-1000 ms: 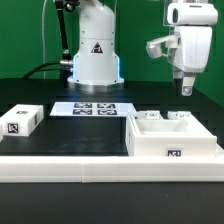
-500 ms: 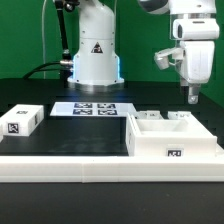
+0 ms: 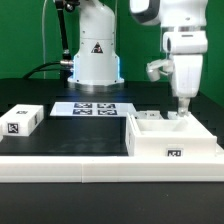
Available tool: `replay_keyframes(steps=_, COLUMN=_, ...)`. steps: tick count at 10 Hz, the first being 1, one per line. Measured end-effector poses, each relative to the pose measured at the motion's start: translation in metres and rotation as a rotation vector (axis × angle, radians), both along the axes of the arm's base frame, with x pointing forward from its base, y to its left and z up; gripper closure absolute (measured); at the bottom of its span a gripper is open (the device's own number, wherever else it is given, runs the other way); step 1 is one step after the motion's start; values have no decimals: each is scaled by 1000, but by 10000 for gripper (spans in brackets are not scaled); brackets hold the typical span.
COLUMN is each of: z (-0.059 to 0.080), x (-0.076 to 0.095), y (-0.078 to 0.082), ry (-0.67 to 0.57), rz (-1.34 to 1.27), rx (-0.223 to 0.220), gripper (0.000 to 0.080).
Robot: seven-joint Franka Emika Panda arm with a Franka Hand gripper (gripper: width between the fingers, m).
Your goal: Assemble cabinet
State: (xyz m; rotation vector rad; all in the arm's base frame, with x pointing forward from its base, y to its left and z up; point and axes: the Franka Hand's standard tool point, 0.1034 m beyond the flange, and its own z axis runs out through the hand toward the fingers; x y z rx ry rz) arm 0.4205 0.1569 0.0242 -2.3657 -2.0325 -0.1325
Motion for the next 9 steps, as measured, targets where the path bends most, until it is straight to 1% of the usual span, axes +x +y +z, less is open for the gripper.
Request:
replay_keyframes(steps=3, z=-12, x=-6, y=5, ry=15, rz=-8, rx=6, gripper=2)
replay_keyframes(steps=6, z=-10, x=-5, y=12, ry=11, rz=-2, rx=9, gripper=2)
replay_keyframes(steps=8, z=-10, x=-5, y=13, ry=11, rz=0, rx=9, gripper=2)
replay_keyframes(steps=9, z=-11, x=-6, y=12, ry=14, rz=-1, rx=9, gripper=119)
